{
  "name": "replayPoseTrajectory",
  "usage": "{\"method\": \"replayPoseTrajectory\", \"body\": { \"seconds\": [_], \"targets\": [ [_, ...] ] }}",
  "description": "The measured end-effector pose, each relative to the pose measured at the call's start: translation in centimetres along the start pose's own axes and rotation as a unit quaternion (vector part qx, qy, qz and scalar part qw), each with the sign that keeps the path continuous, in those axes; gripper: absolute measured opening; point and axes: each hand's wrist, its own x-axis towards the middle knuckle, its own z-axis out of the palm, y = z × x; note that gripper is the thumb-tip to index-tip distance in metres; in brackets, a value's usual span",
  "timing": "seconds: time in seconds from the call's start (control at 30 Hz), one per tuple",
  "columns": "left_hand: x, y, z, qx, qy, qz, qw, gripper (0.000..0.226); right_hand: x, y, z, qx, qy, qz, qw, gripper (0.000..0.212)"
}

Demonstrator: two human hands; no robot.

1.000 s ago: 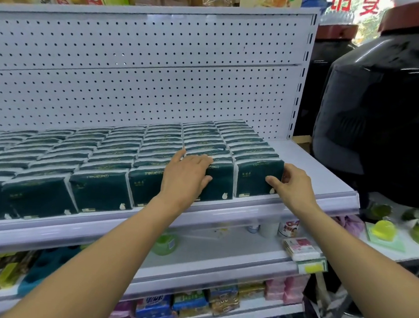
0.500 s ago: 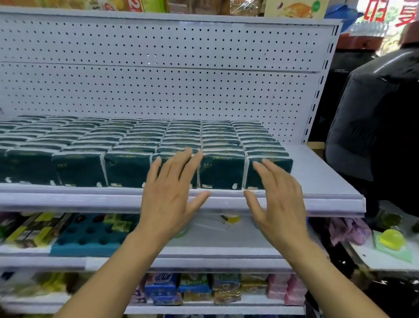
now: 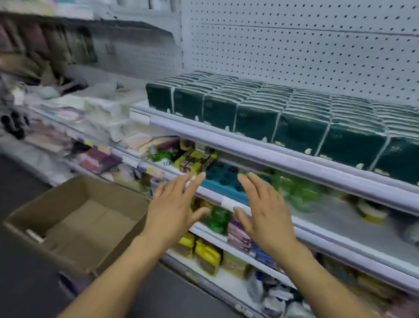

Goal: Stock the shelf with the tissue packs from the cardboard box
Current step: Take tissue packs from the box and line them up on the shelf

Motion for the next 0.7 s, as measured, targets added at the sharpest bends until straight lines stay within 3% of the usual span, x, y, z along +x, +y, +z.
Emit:
{"method": "replayPoseTrajectory", "body": {
  "seconds": [0.37,0.7],
  "targets": [
    [-7.8,-27.5,-1.2,0.075,-0.137,-0.082,0.984,0.084,9.6,-23.4,13.5,0.043,-0.084,-0.02,0.995,0.064],
    [-12.7,-46.9,1.3,0.051,-0.21,-0.187,0.958,0.074,15.0,-34.8,23.1,0.075,-0.194,-0.046,0.977,0.056]
  ]
}}
